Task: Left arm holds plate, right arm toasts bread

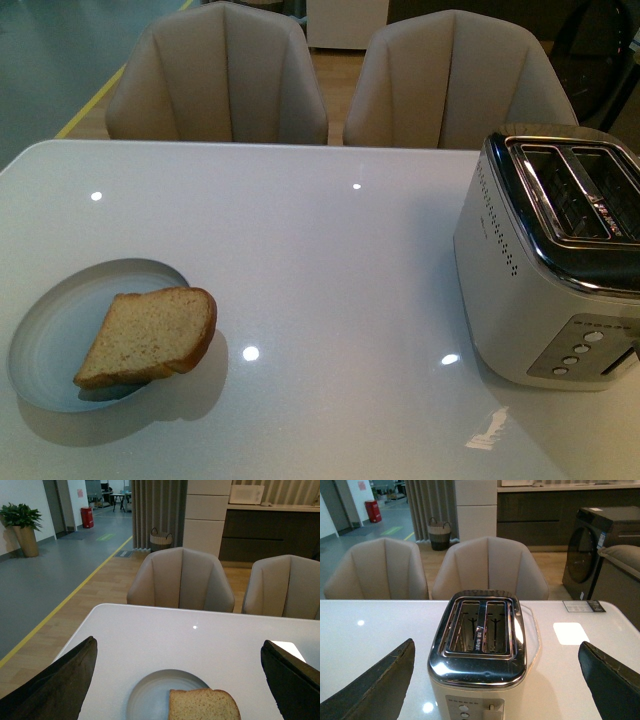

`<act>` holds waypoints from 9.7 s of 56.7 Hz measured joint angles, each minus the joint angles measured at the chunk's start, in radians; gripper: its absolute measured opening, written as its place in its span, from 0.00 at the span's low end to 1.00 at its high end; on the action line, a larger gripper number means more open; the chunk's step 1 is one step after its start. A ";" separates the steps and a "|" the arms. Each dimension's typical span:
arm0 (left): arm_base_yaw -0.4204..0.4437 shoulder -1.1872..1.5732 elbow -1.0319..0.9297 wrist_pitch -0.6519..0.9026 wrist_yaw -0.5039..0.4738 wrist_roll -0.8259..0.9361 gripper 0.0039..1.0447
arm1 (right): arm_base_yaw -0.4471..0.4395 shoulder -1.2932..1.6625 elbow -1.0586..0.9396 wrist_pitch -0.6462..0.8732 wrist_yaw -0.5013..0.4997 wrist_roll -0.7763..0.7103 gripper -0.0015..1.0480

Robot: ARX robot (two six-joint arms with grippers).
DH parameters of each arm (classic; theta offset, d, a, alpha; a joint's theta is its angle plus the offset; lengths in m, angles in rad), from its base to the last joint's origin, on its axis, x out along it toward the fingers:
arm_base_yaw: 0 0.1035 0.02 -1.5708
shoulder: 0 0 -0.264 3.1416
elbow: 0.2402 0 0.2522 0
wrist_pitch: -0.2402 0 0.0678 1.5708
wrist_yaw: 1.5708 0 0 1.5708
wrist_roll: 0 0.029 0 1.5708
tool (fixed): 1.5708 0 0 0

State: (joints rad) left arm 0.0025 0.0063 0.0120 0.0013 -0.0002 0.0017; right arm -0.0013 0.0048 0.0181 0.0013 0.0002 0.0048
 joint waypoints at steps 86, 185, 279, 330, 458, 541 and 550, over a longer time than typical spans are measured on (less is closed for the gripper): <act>0.196 2.051 0.501 0.751 0.066 -0.253 0.93 | 0.000 0.000 0.000 0.000 0.000 0.000 0.91; 0.163 2.348 0.707 0.645 0.084 -0.687 0.03 | 0.000 0.000 0.000 0.000 0.000 0.000 0.91; -0.403 1.557 0.770 0.107 0.060 -1.021 0.03 | 0.000 0.000 0.000 0.000 0.000 0.000 0.91; -0.406 1.557 0.771 0.107 0.064 -1.021 0.03 | 0.125 0.552 0.265 -0.244 -0.201 0.446 0.91; -0.406 1.557 0.772 0.107 0.063 -1.025 0.03 | 0.088 1.130 0.660 0.306 0.116 0.224 0.03; -0.406 1.557 0.772 0.107 0.064 -1.025 0.03 | 0.125 1.486 0.658 0.291 0.131 0.046 0.03; -0.406 1.557 0.772 0.107 0.064 -1.025 0.03 | 0.131 1.560 0.671 0.292 0.131 0.048 0.03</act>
State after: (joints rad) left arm -0.4038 1.5635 0.7845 0.1081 0.0635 -1.0233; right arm 0.1295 1.5650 0.6895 0.2935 0.1314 0.0532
